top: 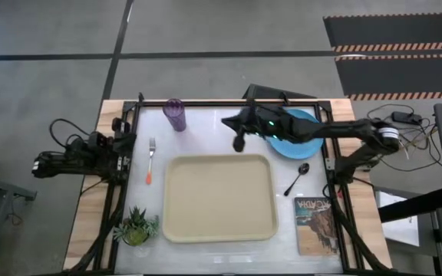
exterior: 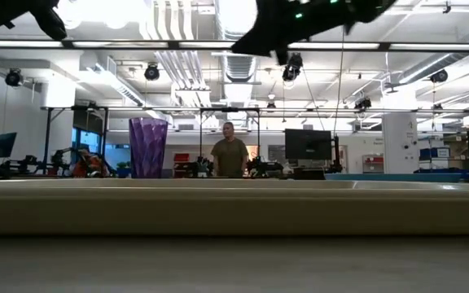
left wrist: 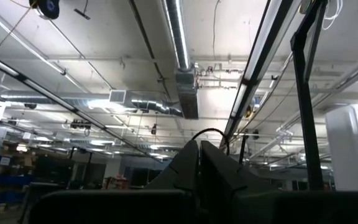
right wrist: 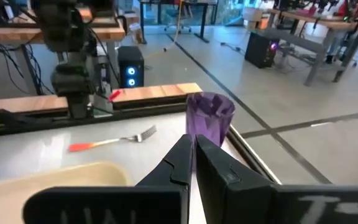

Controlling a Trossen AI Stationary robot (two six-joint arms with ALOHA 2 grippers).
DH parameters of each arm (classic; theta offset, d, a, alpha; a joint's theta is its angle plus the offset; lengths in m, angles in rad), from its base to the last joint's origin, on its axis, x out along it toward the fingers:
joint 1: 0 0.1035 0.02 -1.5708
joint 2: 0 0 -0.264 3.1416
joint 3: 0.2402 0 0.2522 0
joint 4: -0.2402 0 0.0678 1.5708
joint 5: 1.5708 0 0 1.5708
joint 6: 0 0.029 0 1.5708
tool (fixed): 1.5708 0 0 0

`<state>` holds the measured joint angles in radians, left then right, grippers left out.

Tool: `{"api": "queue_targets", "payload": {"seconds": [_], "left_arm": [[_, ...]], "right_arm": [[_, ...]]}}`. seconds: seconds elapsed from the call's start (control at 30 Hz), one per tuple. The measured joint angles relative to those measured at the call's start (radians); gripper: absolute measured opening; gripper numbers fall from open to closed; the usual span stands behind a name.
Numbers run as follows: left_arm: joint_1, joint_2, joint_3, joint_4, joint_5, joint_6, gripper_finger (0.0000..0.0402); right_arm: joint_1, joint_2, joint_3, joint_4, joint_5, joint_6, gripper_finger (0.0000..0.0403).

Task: Pick and place plate/cup/fork/spoon on tray
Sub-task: Put the violet cup on the top right of the white tray

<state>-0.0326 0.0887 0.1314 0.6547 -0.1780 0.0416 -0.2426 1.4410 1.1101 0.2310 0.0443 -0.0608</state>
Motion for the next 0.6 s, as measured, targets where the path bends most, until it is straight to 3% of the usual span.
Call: {"api": "queue_targets", "payload": {"seconds": [0.27,0.47,0.6], "left_arm": [[0.0,0.0,0.0,0.016,-0.051,0.047,0.0],[0.0,0.0,-0.006,0.015,-0.216,0.143,0.0],[0.0,0.0,-0.007,0.016,-0.327,0.204,0.0]], "right_arm": [[-0.053,0.251,0.323,-0.171,-0.029,-0.076,0.0009],[-0.078,0.405,0.514,-0.261,-0.036,-0.142,0.0009],[-0.101,0.485,0.64,-0.291,-0.107,-0.151,0.0009]]}}
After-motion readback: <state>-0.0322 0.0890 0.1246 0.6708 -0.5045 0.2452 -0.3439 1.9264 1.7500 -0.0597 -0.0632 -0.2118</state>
